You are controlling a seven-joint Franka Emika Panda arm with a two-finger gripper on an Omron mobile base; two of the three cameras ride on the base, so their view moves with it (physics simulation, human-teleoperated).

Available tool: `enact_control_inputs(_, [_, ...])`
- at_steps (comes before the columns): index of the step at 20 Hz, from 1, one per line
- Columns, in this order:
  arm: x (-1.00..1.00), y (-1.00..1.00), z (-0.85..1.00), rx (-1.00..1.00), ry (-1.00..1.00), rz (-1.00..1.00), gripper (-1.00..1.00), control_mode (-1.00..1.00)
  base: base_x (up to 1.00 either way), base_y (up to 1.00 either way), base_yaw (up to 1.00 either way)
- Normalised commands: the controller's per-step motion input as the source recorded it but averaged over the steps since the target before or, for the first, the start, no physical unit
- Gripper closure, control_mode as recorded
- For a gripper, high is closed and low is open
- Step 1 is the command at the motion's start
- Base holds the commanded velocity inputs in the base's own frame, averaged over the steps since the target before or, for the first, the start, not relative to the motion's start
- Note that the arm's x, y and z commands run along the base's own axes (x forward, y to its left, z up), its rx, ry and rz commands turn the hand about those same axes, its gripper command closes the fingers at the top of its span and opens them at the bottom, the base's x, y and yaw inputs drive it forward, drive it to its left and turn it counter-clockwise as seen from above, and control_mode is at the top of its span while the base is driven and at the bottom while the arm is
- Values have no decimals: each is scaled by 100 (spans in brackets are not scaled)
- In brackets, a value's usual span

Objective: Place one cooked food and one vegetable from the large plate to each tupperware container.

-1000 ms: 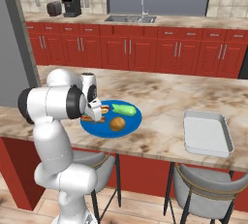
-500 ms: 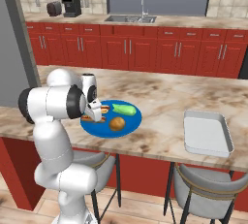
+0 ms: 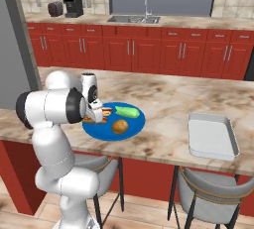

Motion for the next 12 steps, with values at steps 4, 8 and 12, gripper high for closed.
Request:
enact_control_inputs(4, [-21,19,85,0,-13,31,100,-100,0,0,0])
enact_control_inputs(8, [3,51,69,2,-6,53,100,-100,0,0,0])
enact_control_inputs(12, [19,32,13,5,-19,66,100,-100,0,0,0])
